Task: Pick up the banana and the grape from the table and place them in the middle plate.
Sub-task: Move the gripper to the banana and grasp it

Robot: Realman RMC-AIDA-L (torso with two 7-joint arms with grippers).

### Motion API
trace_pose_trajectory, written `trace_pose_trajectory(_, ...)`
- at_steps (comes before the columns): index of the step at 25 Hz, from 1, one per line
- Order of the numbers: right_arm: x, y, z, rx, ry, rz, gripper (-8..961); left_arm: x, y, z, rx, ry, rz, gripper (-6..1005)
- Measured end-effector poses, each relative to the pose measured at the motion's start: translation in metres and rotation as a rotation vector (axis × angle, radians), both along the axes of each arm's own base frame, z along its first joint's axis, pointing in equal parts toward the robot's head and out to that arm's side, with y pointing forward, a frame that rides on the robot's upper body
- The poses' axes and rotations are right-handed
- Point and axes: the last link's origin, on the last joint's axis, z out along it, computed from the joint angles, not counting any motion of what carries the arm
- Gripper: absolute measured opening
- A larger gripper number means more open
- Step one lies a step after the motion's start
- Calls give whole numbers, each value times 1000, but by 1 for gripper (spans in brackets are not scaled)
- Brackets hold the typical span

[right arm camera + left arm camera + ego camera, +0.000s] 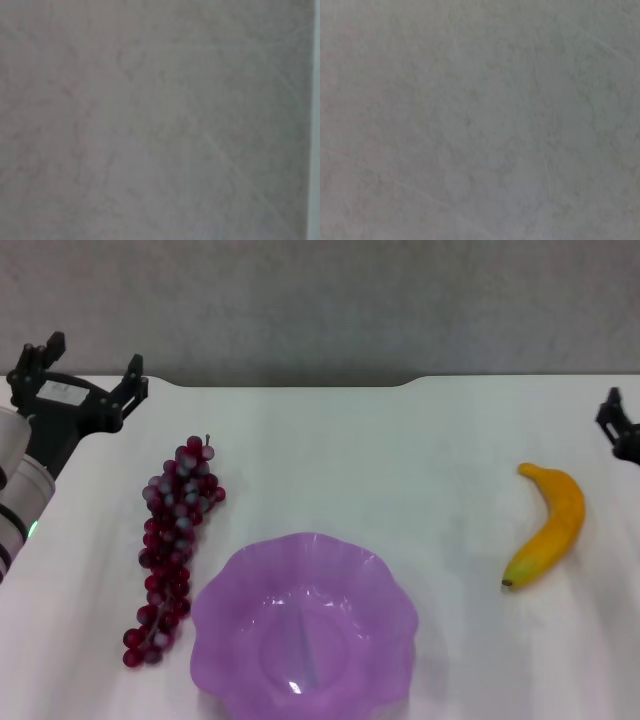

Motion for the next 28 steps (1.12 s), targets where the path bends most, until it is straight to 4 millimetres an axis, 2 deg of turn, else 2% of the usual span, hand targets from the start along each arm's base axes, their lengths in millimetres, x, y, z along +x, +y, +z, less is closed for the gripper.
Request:
trace_pose_trajectory(3,-1,3,-6,-56,-2,7,906,-1,-1,0,1,-2,4,894)
trace_pose_trajectory(13,1,0,-5,-77,-45,52,906,-2,0,3,8,4,3,891)
trace_pose_trajectory(23,5,-10,-16,-135,-44,42,907,-1,1,5,11,-2,8,890)
trace_pose_trajectory(28,13,-22,-20,-85,-17,29,907,-2,1,4,7,3,9,890)
